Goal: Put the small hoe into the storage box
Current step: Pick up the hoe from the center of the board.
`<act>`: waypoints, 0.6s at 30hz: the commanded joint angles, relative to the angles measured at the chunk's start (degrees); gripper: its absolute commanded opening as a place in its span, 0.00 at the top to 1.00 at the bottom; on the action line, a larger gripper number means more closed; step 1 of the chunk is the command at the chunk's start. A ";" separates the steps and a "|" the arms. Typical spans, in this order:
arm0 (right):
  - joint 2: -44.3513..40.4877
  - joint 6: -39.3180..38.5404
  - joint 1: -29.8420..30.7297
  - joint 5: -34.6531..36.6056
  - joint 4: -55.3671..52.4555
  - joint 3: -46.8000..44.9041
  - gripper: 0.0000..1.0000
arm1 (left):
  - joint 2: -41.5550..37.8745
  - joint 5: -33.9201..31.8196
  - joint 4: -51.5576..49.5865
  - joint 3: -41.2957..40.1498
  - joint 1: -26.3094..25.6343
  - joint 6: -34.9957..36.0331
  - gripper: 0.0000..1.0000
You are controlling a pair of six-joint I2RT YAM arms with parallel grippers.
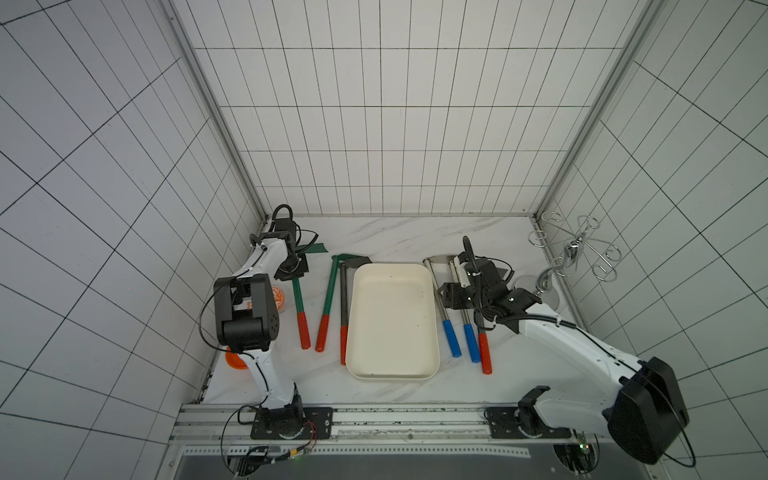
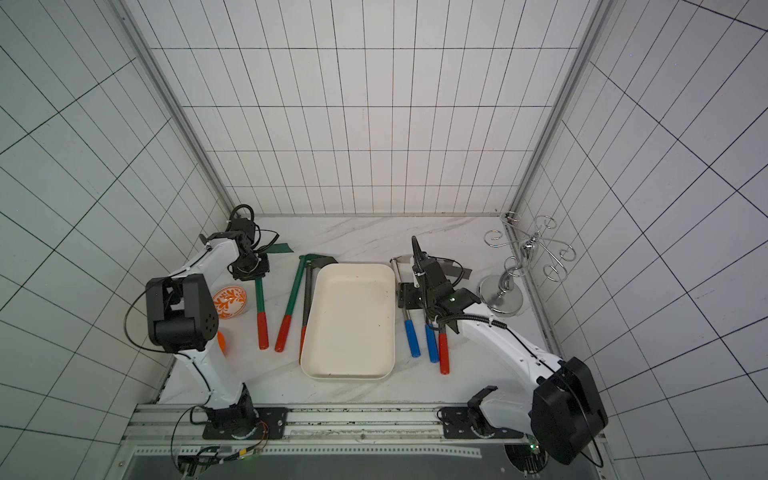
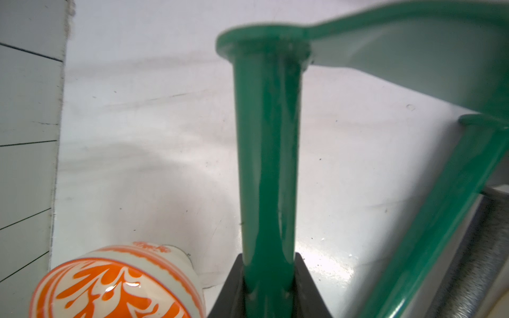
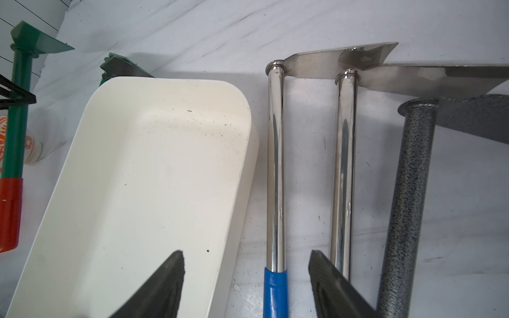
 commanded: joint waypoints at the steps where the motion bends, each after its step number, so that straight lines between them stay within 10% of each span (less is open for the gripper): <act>1: -1.54 1.07 0.18 -0.24 -0.05 -0.12 0.28 | -5.04 1.42 -0.79 2.59 0.26 -1.10 1.00; 18: -5.06 3.70 0.22 2.65 -2.37 -0.74 0.30 | -20.56 -0.54 -11.09 6.96 -15.53 -9.04 1.00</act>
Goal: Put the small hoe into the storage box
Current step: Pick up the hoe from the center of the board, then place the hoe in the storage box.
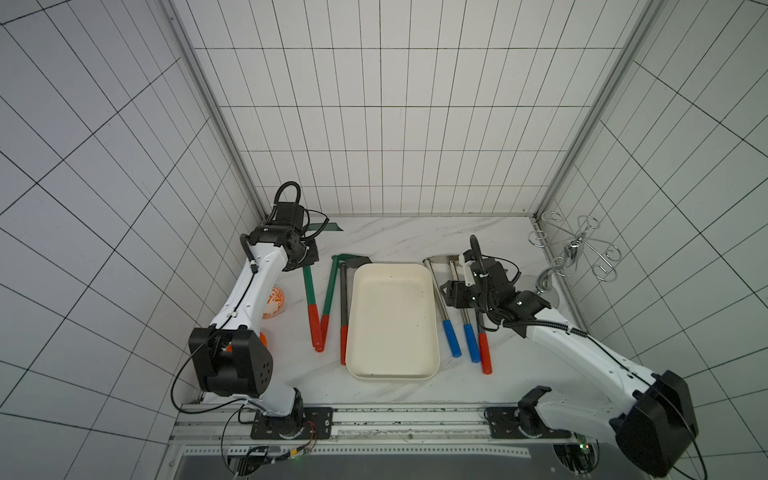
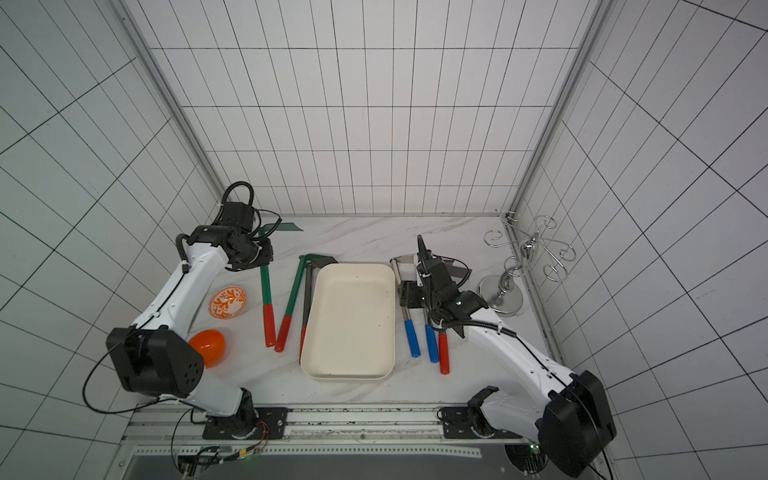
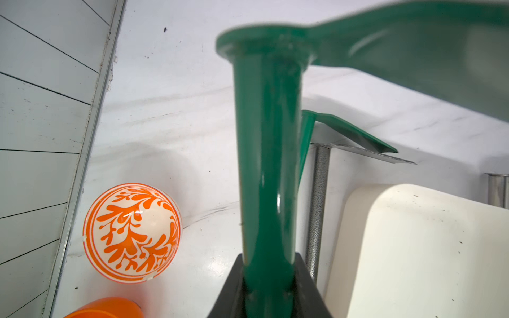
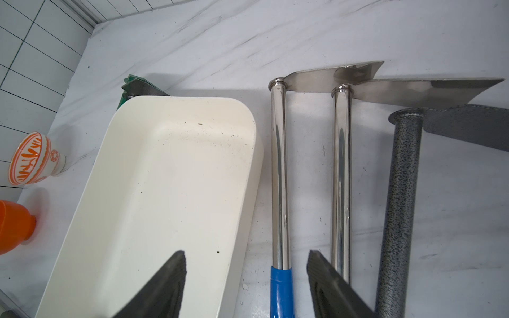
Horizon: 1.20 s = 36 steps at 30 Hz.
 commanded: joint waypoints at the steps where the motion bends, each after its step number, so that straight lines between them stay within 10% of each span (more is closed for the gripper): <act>1: -1.08 1.76 0.22 2.14 -2.00 -0.54 0.30 | -2.42 -2.94 -1.87 3.75 -6.81 -4.52 1.00; 14: -2.48 4.01 0.11 5.86 -5.68 0.34 0.29 | 9.24 -4.47 -6.46 12.69 -27.12 -15.90 1.00; 36: -2.60 4.02 -0.03 5.97 -6.07 -0.98 0.30 | 15.30 -4.37 2.80 1.12 -29.55 -17.51 1.00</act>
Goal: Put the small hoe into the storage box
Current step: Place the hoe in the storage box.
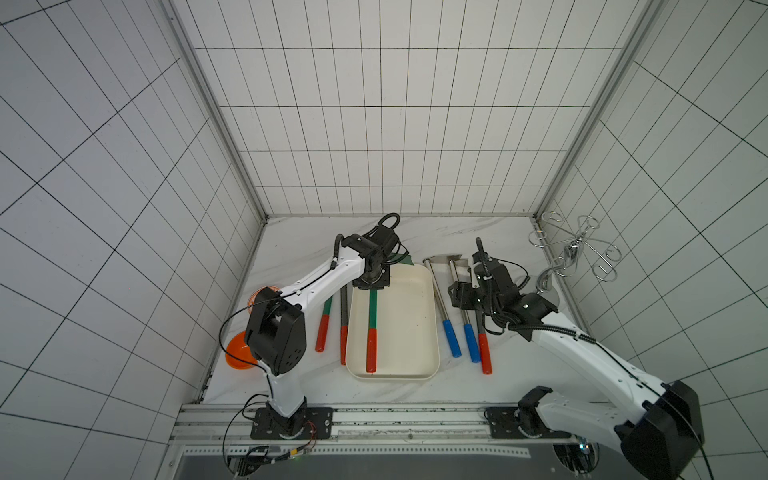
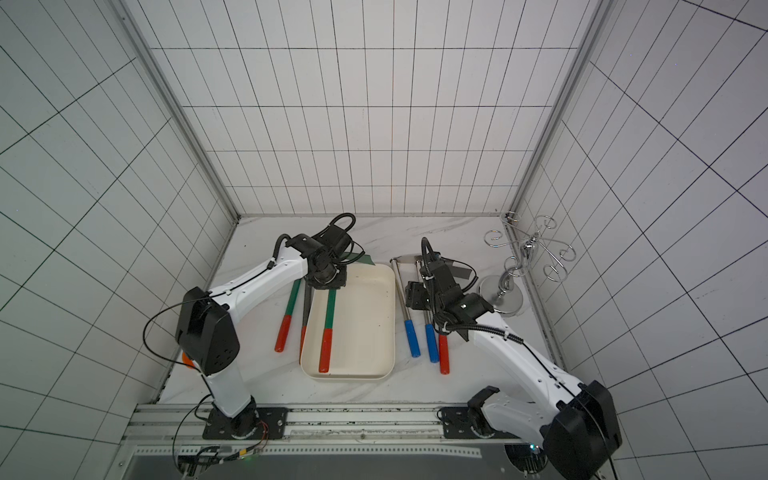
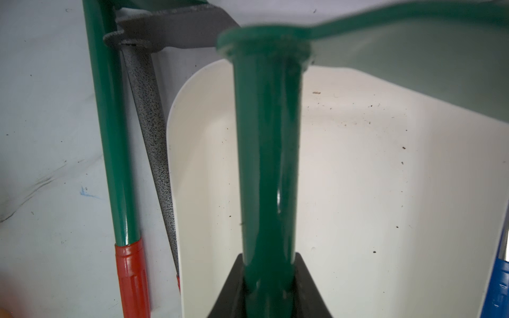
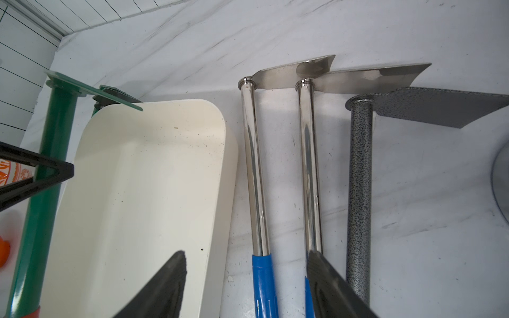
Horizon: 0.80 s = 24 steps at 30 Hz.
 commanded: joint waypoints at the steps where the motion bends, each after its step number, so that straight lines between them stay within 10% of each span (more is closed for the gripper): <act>1: -0.07 1.03 0.01 0.94 -1.48 -0.98 0.30 | 0.15 -1.05 3.86 -0.83 -0.06 -0.81 1.00; 24: -0.12 0.68 -0.11 1.35 -1.31 -2.12 0.30 | 6.03 -6.21 5.27 -3.36 -0.15 0.31 1.00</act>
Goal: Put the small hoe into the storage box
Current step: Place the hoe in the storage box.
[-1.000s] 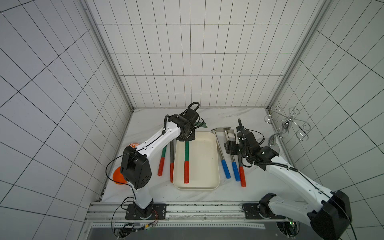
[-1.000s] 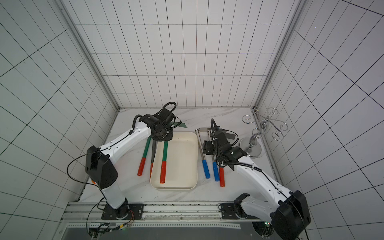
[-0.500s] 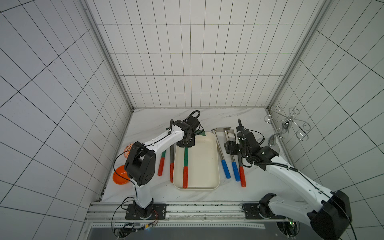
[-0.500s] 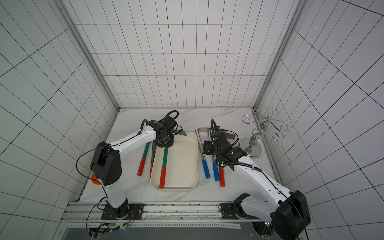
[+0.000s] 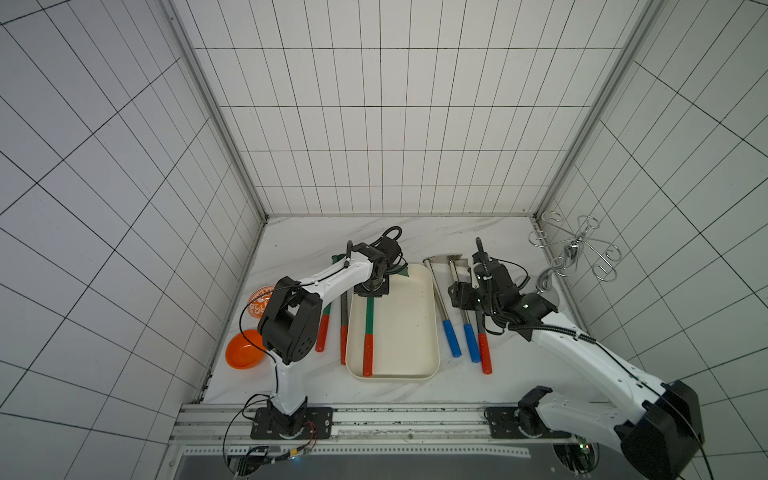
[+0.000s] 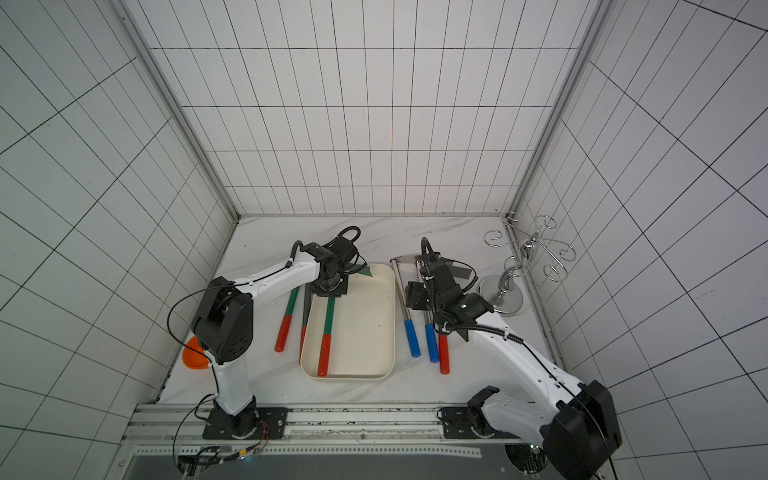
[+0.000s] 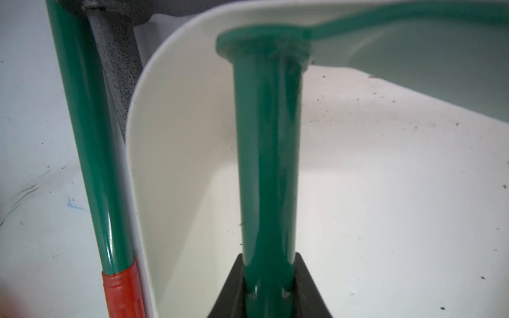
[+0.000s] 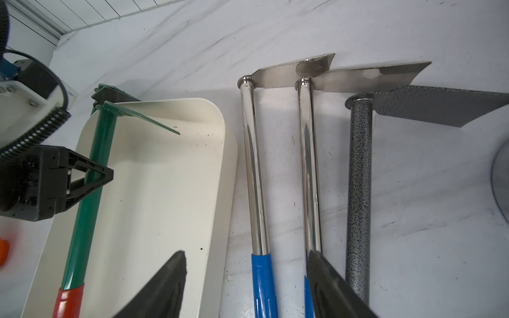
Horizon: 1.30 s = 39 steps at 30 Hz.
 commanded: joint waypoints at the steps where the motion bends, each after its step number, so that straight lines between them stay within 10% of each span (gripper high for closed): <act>1: -0.11 0.64 -0.12 1.27 -1.15 -2.05 0.30 | 0.23 -2.27 1.08 0.40 -0.15 -0.29 1.00; 39: -0.20 0.25 -0.65 1.18 -0.23 -3.29 0.29 | 8.47 -5.66 -2.50 5.57 -0.50 -1.13 0.92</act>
